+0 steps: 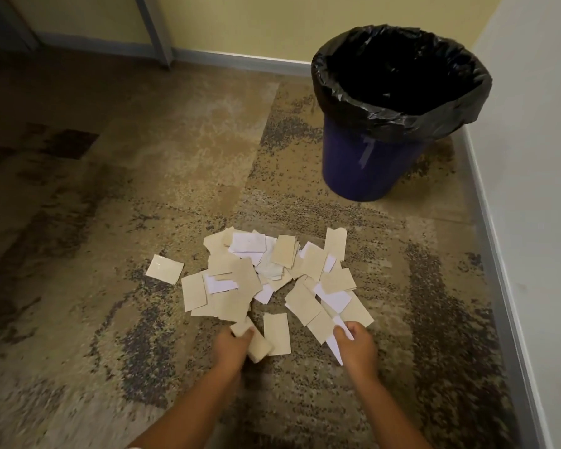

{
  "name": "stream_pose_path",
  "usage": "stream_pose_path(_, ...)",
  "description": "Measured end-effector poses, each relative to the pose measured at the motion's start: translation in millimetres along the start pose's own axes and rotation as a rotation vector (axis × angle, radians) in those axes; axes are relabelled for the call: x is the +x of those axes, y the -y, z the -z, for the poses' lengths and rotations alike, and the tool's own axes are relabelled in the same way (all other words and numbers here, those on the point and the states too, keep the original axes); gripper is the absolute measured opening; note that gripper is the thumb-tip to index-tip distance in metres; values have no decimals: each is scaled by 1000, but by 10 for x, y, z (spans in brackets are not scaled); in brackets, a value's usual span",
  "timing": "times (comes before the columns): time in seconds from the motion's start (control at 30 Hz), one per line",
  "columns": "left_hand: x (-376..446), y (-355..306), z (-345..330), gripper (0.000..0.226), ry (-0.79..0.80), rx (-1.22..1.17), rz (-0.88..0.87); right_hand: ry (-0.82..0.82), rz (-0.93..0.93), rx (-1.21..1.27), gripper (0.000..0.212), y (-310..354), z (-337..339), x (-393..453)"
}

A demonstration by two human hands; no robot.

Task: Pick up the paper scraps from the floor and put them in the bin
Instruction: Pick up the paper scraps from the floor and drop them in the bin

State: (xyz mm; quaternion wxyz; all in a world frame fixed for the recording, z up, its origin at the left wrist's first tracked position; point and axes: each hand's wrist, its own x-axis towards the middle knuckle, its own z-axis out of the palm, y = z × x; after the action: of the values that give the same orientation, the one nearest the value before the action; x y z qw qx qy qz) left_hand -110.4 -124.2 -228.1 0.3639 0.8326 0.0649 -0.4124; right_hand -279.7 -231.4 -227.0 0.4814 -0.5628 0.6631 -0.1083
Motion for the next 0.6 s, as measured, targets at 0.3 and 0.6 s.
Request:
stream_pose_path(0.3, -121, -34, -503, 75, -3, 400, 78, 128, -41, -112, 31, -34, -104, -5)
stream_pose_path(0.6, -30, -3, -342, 49, 103, 131, 59, 231, 5, -176, 36, 15, -29, -106)
